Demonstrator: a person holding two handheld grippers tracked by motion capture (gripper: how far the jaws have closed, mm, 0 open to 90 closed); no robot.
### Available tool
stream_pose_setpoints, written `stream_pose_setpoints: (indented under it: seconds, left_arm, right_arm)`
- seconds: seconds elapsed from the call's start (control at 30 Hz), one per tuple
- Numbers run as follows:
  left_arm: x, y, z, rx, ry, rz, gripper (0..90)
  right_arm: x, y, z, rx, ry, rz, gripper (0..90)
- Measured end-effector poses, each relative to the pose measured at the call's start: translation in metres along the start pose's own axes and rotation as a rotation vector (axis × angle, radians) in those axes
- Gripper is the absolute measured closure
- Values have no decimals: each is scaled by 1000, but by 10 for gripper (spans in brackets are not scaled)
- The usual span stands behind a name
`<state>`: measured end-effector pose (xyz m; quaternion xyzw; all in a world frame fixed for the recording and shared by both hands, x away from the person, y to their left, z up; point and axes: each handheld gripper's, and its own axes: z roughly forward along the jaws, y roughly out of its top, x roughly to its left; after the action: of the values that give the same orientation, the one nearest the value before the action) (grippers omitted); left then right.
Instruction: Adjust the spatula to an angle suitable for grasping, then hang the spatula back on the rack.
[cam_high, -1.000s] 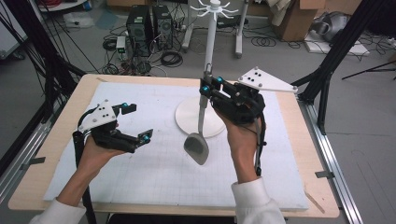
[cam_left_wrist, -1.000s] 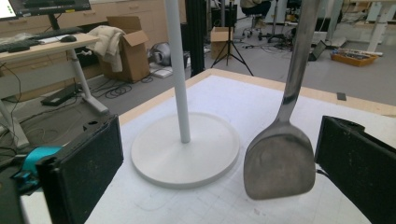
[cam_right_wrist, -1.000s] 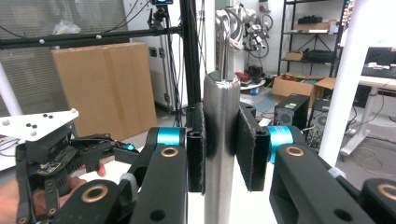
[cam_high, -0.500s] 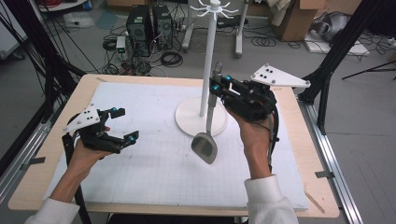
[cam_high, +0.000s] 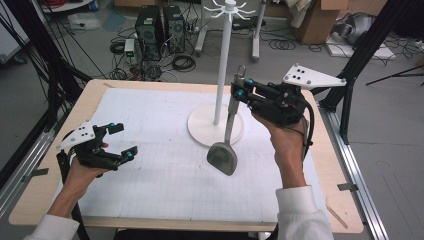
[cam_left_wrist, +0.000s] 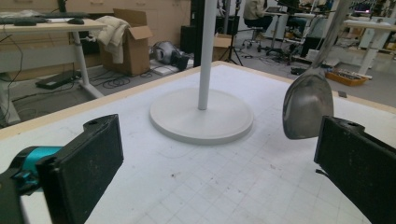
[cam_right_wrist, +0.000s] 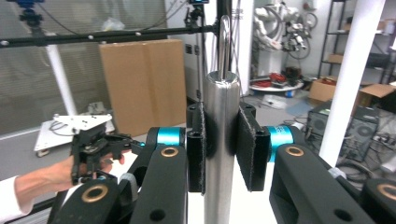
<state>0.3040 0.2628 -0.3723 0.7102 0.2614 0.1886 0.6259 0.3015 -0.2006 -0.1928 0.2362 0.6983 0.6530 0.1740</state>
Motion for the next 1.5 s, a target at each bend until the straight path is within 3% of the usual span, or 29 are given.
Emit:
stream_pose_setpoints:
  seconds: [0.13, 0.43, 0.97, 1.5]
  left_arm:
    - [1, -2, -1, 6, 12, -6, 17]
    - [1, 0, -4, 4, 17, 1, 17]
    - [0, 0, -2, 8, 34, 8, 17]
    - [0, 0, -3, -1, 29, 5, 17]
  right_arm:
    - [-3, 0, -1, 12, 21, -5, 759]
    - [-6, -2, 2, 45, 21, -22, 759]
    - [-15, -1, 10, 59, 40, -19, 759]
    - [-36, 16, 26, 72, 78, -31, 759]
